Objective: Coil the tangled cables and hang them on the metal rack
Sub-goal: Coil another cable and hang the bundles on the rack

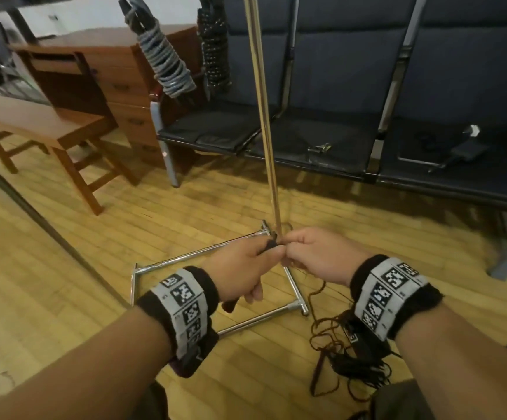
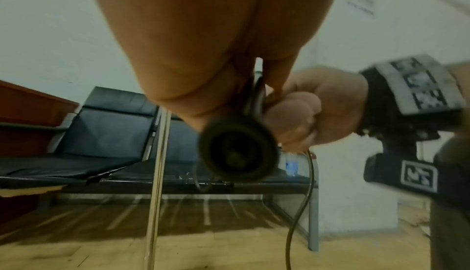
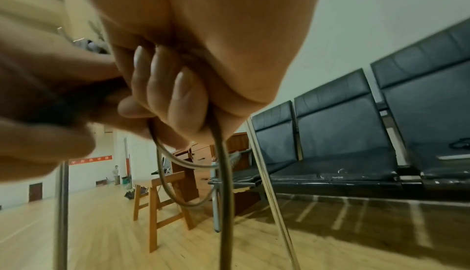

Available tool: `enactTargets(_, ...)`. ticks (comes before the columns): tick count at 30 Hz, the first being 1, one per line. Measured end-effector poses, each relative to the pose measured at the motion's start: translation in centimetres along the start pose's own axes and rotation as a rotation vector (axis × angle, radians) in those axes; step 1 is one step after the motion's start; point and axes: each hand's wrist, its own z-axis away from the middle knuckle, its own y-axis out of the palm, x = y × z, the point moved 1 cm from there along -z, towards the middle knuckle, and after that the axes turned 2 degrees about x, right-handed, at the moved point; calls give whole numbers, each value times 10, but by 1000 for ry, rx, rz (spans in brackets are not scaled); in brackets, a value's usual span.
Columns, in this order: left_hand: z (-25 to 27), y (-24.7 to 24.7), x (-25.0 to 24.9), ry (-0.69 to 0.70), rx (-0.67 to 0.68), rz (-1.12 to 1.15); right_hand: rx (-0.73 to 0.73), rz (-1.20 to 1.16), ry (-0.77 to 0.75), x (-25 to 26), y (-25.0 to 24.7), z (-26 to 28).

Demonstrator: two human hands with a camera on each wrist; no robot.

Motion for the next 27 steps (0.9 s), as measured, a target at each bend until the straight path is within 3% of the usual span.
enactTargets(4,-9,-1,3,-22,-30,-93,41,-177,-6,-15,-8,0)
enactTargets(7,-11,-25,12,-31,-120,48,38,-146,8,-31,-14,3)
enactTargets(12,3,-114,59,-138,-685,579,-46,114,188,-72,-32,10)
enactTargets(15,18,-148,106,-375,-813,458,-40,196,276,-75,-28,7)
enactTargets(17,20,-142,117,-480,-747,252,-48,209,222,-57,-22,1)
enactTargets(19,16,-123,108,-467,-688,110,-47,184,131,-30,-16,-3)
enactTargets(23,14,-79,56,-232,-577,3,-5,101,11,10,-2,-7)
enactTargets(27,10,-38,19,8,-162,41,49,-56,-62,24,10,-8)
